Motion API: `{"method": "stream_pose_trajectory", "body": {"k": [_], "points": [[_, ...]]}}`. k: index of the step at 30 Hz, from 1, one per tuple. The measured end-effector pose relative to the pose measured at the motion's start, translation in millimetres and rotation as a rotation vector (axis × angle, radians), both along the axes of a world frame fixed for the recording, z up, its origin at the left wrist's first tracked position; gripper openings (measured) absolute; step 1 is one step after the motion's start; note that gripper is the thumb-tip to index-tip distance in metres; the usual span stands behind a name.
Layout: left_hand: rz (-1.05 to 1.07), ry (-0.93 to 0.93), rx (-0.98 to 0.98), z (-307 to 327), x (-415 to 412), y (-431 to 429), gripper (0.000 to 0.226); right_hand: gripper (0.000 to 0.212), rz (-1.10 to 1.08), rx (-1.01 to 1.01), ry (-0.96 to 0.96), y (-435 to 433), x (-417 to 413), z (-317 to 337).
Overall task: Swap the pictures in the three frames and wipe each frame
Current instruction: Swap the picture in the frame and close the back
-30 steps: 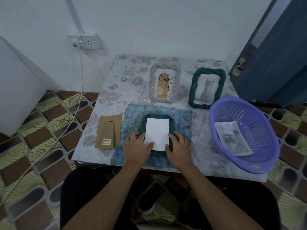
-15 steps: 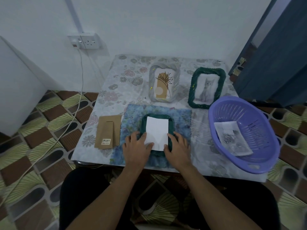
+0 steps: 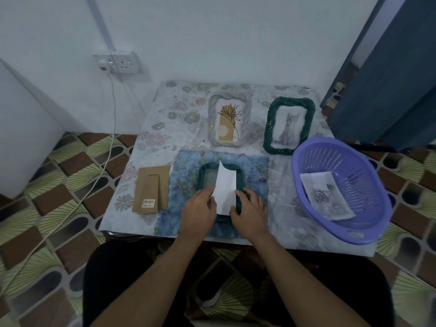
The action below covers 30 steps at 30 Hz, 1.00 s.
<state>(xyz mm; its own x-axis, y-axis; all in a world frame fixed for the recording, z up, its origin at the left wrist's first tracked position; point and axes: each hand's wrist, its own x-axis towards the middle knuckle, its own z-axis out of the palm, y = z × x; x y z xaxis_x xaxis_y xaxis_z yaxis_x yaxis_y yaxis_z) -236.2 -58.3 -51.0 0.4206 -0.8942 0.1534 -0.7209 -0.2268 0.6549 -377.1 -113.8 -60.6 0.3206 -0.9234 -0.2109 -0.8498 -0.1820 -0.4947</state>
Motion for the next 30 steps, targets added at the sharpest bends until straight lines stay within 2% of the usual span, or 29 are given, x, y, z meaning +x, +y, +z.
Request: {"method": "stream_pose_trajectory", "body": {"k": [3, 5, 9, 13, 15, 17, 20, 21, 24, 30], "points": [[0.004, 0.057, -0.065, 12, -2, -3, 0.035, 0.057, 0.021, 0.072, -0.095, -5, -3, 11], [0.030, 0.115, -0.100, 24, -5, -6, 0.035, 0.056, 0.018, 0.043, -0.167, -10, -9, 22], [0.074, 0.230, -0.142, 43, -13, -14, 0.031, 0.046, 0.033, -0.190, -0.152, -21, -30, 53], [0.092, 0.356, -0.159, 48, -27, -27, 0.028, 0.042, -0.088, -0.378, -0.037, -32, -60, 80], [0.095, 0.431, -0.151, 45, -36, -34, 0.027, 0.047, -0.158, -0.342, 0.030, -40, -75, 84], [0.102, 0.486, -0.131, 44, -47, -41, 0.025, 0.051, -0.197, -0.207, 0.088, -47, -90, 84], [0.133, 0.532, -0.108, 40, -61, -49, 0.022, 0.027, -0.200, -0.073, 0.031, -50, -109, 82], [0.139, 0.545, -0.087, 37, -66, -52, 0.021, 0.025, -0.199, -0.052, 0.022, -50, -114, 82], [0.143, 0.612, -0.022, 25, -81, -61, 0.019, 0.047, -0.183, -0.029, 0.051, -50, -124, 83], [0.171, 0.606, 0.099, 7, -112, -78, 0.014, 0.048, -0.186, -0.033, -0.013, -54, -133, 85]]}}
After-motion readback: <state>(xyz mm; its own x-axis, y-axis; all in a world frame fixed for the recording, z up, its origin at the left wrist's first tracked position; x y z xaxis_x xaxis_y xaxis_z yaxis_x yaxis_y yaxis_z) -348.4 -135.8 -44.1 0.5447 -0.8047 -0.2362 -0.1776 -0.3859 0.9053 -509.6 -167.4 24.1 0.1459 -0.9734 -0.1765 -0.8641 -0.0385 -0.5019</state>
